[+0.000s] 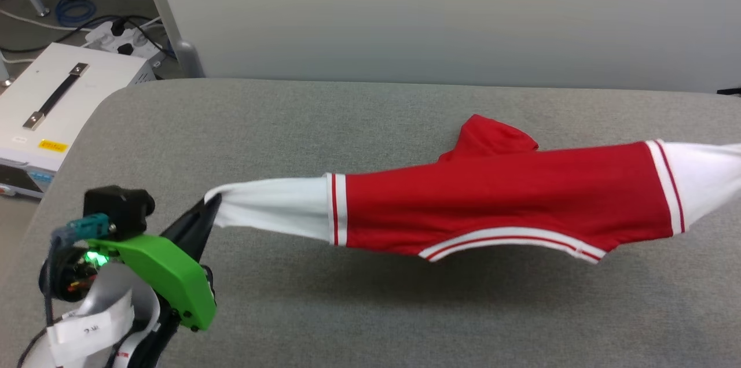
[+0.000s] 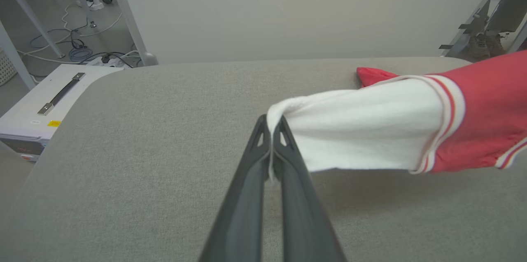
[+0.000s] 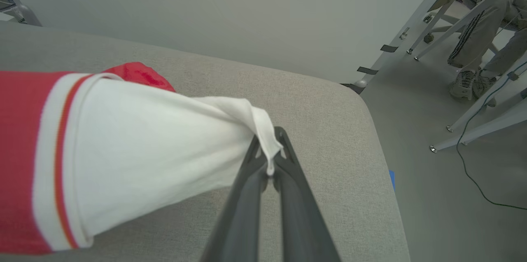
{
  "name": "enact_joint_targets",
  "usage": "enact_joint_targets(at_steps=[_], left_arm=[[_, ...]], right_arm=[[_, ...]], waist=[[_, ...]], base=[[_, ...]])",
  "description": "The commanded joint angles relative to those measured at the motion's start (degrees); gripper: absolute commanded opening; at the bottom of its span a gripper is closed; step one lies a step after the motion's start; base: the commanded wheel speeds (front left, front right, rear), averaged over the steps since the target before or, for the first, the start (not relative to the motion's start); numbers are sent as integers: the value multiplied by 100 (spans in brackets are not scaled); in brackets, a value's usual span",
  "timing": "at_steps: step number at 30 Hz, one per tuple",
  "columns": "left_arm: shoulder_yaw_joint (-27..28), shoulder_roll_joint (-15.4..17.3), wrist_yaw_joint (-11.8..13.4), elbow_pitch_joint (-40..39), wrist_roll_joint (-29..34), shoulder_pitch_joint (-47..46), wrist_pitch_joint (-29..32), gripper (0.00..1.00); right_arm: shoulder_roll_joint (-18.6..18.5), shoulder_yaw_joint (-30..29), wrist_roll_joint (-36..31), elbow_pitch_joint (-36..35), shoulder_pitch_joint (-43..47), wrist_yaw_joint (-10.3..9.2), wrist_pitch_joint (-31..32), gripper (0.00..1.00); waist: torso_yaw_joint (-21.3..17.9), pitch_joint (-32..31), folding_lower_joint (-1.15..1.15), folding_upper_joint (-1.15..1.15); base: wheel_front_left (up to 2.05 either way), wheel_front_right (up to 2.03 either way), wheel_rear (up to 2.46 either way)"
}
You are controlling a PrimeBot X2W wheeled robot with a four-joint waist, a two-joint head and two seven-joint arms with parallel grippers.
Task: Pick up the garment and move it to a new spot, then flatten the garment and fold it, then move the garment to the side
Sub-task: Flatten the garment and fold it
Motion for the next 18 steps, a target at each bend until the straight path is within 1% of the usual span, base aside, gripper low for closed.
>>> enact_joint_targets(at_steps=[1, 7, 11, 15, 18], left_arm=[[150, 88, -33, -108, -68, -218, -27, 0], [528, 323, -79, -431, -118, -714, -62, 0], [724, 432, -85, -629, -215, -1118, 37, 0], [900, 560, -97, -725, -314, -1566, 179, 0], [1038, 628, -149, -760, -362, -1965, 165, 0]], right_arm=[[-158, -33, 63, -83, -208, -5, 33, 0], [-402, 10, 263, -263, -801, -5, 78, 0], [-468, -6, 348, -297, -1292, -5, 69, 0], [-502, 9, 404, -293, -1794, -5, 94, 0], [-528, 61, 431, -252, -2186, -5, 59, 0]], waist=[[-169, -234, 0, 0], [-248, -378, 0, 0], [-288, -384, 0, 0], [-334, -252, 0, 0], [-367, -41, 0, 0]], base=[[0, 0, 0], [0, 0, 0], [0, 0, 0], [0, 0, 0], [0, 0, 0]])
